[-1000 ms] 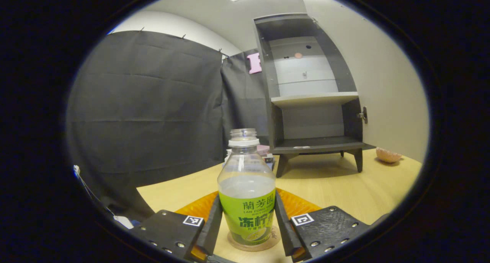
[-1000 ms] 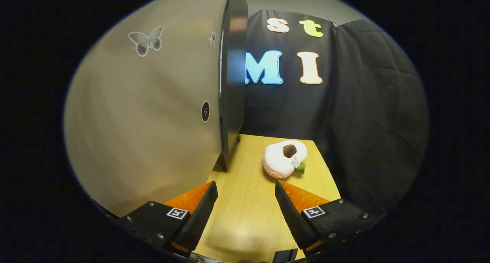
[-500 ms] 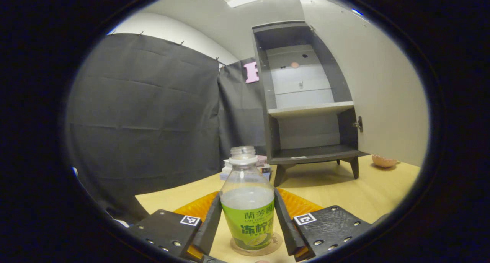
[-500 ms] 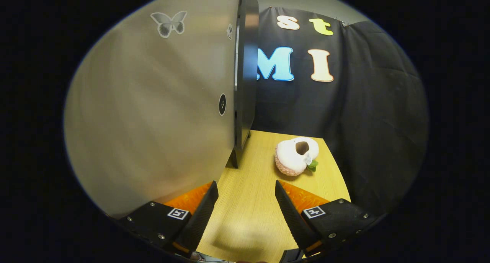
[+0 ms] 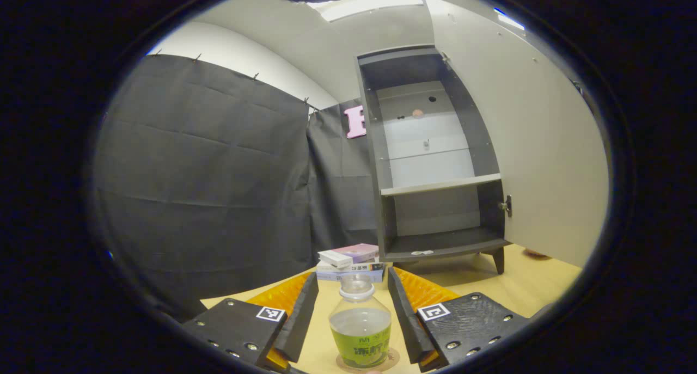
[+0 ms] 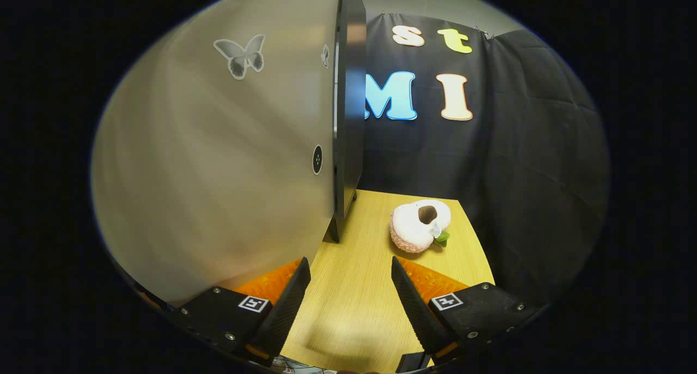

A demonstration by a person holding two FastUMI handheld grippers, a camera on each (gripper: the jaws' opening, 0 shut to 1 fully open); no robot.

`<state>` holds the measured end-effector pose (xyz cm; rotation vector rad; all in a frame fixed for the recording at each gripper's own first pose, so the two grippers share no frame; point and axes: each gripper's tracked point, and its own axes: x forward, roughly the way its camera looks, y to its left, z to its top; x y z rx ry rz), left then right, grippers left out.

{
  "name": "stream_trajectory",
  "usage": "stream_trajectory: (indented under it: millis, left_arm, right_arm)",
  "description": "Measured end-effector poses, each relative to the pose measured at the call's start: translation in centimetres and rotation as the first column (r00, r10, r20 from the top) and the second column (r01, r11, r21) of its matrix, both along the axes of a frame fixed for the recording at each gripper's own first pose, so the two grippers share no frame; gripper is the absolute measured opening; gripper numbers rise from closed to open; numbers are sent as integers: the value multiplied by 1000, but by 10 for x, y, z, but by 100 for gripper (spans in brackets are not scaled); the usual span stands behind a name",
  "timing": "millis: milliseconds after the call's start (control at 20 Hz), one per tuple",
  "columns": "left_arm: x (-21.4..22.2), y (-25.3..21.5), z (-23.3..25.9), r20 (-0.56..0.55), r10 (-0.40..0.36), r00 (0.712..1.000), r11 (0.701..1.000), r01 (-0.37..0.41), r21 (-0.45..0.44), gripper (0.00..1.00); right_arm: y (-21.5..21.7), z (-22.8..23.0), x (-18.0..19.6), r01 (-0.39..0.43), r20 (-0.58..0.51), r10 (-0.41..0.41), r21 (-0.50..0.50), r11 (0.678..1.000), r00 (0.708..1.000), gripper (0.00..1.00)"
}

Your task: Open the cabinet door with the right hand, grasp the bottle in the cabinet with the left hand and place it on the coaster, then close the cabinet door with the right hand.

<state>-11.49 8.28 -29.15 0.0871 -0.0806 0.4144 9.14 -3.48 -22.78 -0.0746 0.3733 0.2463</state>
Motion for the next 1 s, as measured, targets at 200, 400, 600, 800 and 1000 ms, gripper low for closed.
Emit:
stream_trajectory:
  millis: [200, 400, 600, 800, 1000]
  left_arm:
    - [2, 6, 22, -28, -3, 1000, 1000, 2, -3, 73]
    - [1, 4, 56, -11, -26, 1000, 1000, 26, -3, 73]
    - [2, 0, 87, -20, -47, 999, 999, 47, 14, 72]
    - [9, -7, 122, -35, -66, 997, 997, 64, -40, 68]
    - [10, -18, 164, -42, -80, 996, 997, 79, -27, 69]
  right_arm:
    - [-1, 6, -4, 3, -6, -3, 28, 1000, 1000, 93]
    - [-11, 10, -8, 29, 3, -29, 34, 999, 1000, 92]
    - [-20, 20, -13, 54, 12, -55, 56, 997, 998, 93]
    - [-37, 58, -15, 96, 73, -100, 60, 994, 992, 93]
    - [-62, 89, -20, 135, 135, -134, 3, 991, 982, 92]
